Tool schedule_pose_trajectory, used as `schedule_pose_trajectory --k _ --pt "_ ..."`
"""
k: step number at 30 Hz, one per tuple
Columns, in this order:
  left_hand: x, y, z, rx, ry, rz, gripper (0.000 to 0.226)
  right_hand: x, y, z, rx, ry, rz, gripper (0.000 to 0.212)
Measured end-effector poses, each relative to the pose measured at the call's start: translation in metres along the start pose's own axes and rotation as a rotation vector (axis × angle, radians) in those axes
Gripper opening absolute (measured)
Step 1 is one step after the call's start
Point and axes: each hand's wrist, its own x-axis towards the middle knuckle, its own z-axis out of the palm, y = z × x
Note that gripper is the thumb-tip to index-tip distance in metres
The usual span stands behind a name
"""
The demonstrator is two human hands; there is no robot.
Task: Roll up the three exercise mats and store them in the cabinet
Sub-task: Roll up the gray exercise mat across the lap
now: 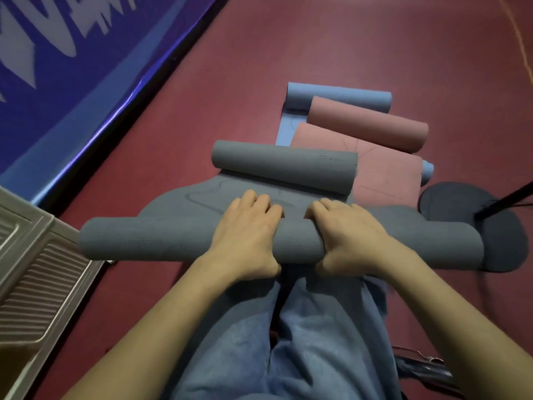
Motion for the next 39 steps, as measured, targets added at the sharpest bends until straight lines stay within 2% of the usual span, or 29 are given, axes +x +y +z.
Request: schedule_pose_trajectory --k 3,6,8,12,15,17,20,22,24,26,29,31,33,37,39 --pt "0.001 0.004 -0.001 -0.035 0.075 -0.067 0.079 0.016 0.006 -0.016 0.155 -0.161 0.048 0.072" --pt "-0.003 0.006 0.000 -0.069 0.128 -0.060 0.067 0.030 0.014 -0.025 0.310 -0.313 0.082 0.071" --pt "-0.004 0.005 0.008 -0.053 0.157 -0.033 0.067 0.035 0.017 -0.024 0.348 -0.345 0.069 0.070" --pt "-0.001 0.008 0.018 0.047 0.224 -0.087 0.082 0.037 0.015 -0.025 0.385 -0.353 0.044 0.071" --pt "0.006 0.009 0.011 0.095 0.175 -0.070 0.078 0.034 0.017 -0.025 0.402 -0.307 0.072 0.086" --pt "0.012 0.007 0.003 0.104 0.093 -0.074 0.065 0.031 0.016 -0.019 0.418 -0.184 0.096 0.098" --pt "0.018 -0.001 -0.008 0.110 0.026 -0.053 0.050 0.022 0.014 -0.012 0.402 -0.007 0.100 0.084" --pt "0.021 -0.009 -0.013 0.086 -0.037 -0.028 0.055 0.014 0.013 -0.013 0.415 0.088 0.116 0.072" --pt "0.029 -0.016 -0.021 0.023 -0.143 -0.033 0.061 0.008 0.011 -0.015 0.359 0.113 0.101 0.066" --pt "0.039 -0.020 -0.032 -0.020 -0.235 -0.036 0.062 0.007 0.005 -0.015 0.197 0.100 0.085 0.071" --pt "0.052 -0.022 -0.040 -0.065 -0.311 -0.022 0.057 0.018 0.002 -0.006 -0.037 0.085 0.123 0.072" --pt "0.055 -0.024 -0.038 -0.113 -0.327 -0.042 0.056 0.028 0.005 -0.006 -0.042 0.058 0.151 0.069" --pt "0.055 -0.025 -0.033 -0.143 -0.296 -0.069 0.059 0.035 0.010 -0.013 0.003 0.009 0.176 0.067" --pt "0.046 -0.023 -0.011 -0.045 -0.067 -0.054 0.072 0.045 0.015 -0.025 0.089 -0.106 0.194 0.062" --pt "0.040 -0.022 -0.004 -0.032 -0.010 -0.063 0.071 0.050 0.017 -0.027 0.142 -0.143 0.206 0.062"
